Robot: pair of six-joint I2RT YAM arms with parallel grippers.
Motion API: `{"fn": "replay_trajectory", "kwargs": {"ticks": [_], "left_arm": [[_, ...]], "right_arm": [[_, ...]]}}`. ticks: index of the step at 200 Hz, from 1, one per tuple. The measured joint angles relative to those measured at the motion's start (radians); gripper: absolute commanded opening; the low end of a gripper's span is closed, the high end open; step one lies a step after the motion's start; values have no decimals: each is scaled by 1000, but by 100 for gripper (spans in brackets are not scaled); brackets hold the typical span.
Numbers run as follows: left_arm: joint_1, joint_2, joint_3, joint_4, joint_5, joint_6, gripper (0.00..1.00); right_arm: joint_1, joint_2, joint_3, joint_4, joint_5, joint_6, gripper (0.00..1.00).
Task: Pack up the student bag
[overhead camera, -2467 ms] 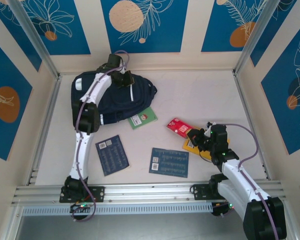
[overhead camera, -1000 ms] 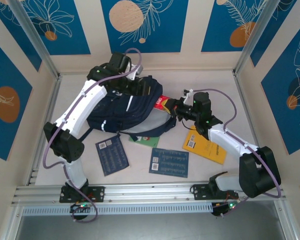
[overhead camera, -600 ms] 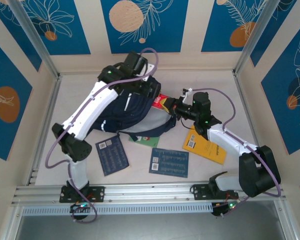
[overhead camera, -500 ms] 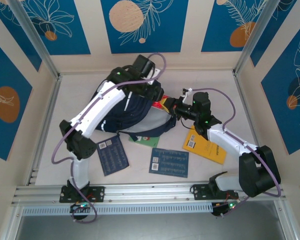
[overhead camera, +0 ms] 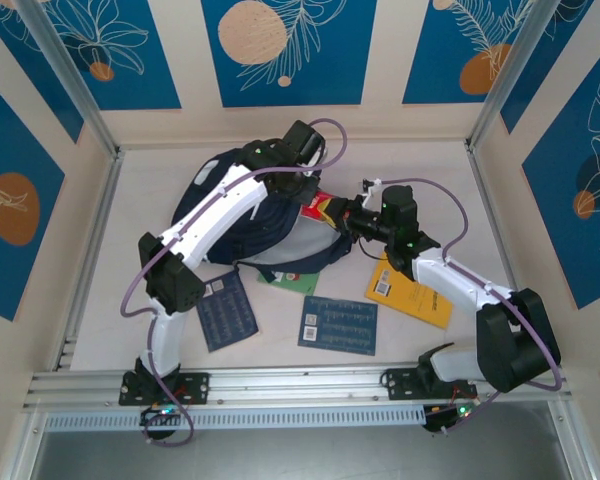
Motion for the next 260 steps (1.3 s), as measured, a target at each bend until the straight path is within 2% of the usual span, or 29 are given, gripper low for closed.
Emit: {"fn": "replay_trajectory", "kwargs": {"ticks": [64, 127, 177, 207, 260], "left_arm": [[18, -45, -25, 11, -8, 9, 0], [70, -281, -109, 45, -87, 31, 0], [82, -360, -190, 91, -122, 57, 0], [82, -366, -214, 114, -118, 58, 0], [88, -367, -214, 122, -118, 58, 0]], "right_arm": [[17, -39, -3, -64, 22, -78, 0], [54, -46, -40, -114, 60, -199, 0], [71, 26, -33, -150, 71, -233, 0], [112, 92, 49, -168, 72, -237, 0], [205, 295, 288, -167, 111, -217, 0]]}}
